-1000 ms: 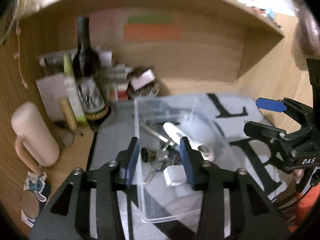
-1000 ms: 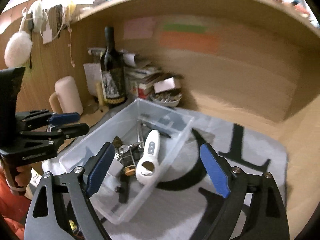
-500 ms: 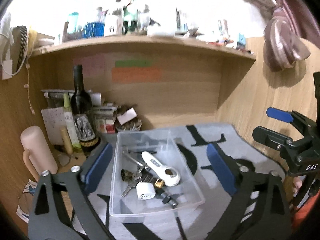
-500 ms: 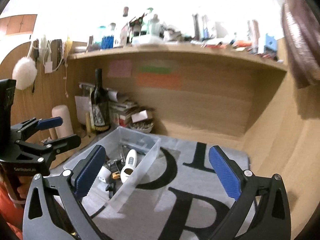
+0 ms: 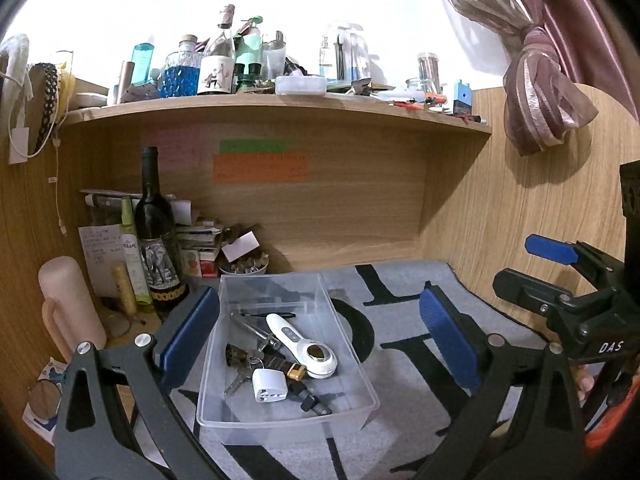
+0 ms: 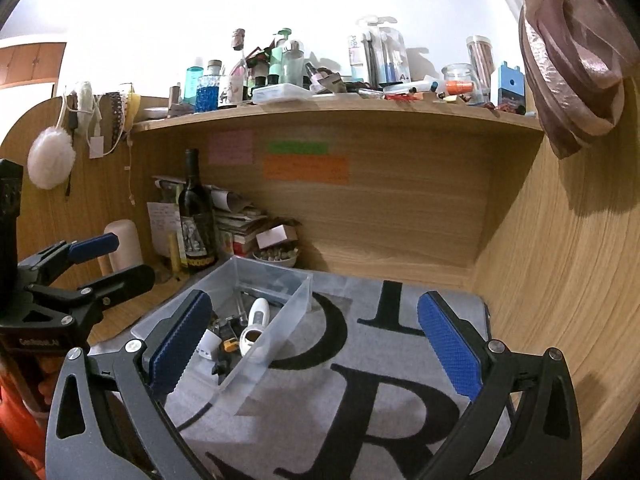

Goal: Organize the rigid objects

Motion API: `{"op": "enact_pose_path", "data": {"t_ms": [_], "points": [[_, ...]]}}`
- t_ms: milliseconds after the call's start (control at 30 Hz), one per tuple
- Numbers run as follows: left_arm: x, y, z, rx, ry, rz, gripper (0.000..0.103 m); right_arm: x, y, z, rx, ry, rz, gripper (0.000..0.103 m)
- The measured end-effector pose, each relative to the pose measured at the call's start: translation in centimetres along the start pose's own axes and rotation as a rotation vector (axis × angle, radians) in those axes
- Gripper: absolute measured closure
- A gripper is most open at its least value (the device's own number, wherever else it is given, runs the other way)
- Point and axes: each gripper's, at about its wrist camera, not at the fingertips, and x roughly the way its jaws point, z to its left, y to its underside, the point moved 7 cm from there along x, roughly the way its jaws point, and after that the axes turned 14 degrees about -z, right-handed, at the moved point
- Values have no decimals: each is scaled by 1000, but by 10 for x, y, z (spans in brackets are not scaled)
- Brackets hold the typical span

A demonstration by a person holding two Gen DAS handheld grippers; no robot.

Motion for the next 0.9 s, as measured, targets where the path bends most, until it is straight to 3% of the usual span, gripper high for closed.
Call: {"op": "enact_pose_path", "data": {"t_ms": [900], "points": [[12, 6, 3, -10, -2, 26, 1, 3, 4, -4, 7, 8, 16, 0]]}}
